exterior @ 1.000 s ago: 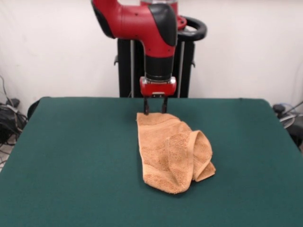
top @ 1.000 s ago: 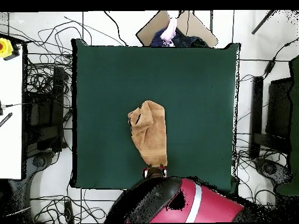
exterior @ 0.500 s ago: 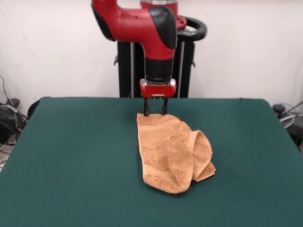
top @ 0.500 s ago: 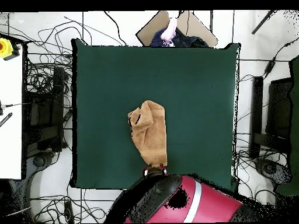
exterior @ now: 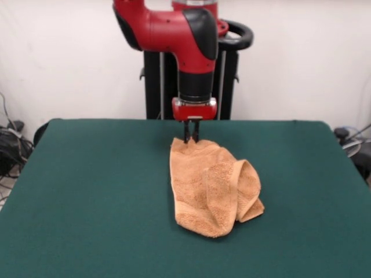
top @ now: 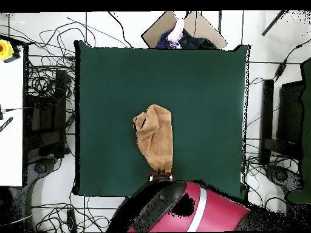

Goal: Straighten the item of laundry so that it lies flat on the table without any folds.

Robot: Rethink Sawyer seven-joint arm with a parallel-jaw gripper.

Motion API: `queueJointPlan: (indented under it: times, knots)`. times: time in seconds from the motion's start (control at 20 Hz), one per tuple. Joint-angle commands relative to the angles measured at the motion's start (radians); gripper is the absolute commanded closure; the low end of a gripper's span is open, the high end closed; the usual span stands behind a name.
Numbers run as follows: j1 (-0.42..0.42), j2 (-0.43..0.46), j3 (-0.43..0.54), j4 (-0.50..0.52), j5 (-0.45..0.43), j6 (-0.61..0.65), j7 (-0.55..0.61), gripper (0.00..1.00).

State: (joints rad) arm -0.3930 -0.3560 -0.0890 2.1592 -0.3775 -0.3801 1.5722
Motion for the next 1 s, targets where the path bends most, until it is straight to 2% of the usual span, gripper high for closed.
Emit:
queueJointPlan:
  times: [0.05, 0.3, 0.4, 0.5, 0.6, 0.7, 0.85, 1.0]
  knots:
    - [0.046, 0.1, 0.062, -0.162, 0.13, -0.115, 0.244, 1.0]
    - [0.065, 0.102, 0.045, -0.146, 0.157, -0.153, 0.258, 1.0]
    - [0.065, 0.098, 0.047, -0.139, 0.174, -0.14, 0.267, 1.0]
    - [0.042, 0.055, 0.067, -0.101, 0.189, -0.087, 0.286, 1.0]
    - [0.033, -0.025, 0.071, -0.045, 0.192, -0.044, 0.285, 1.0]
    - [0.052, -0.152, 0.055, 0.019, 0.212, 0.04, 0.267, 1.0]
    - [0.08, -0.329, 0.03, 0.078, 0.251, 0.211, 0.225, 1.0]
    - [0.082, -0.422, 0.027, 0.09, 0.267, 0.328, 0.193, 1.0]
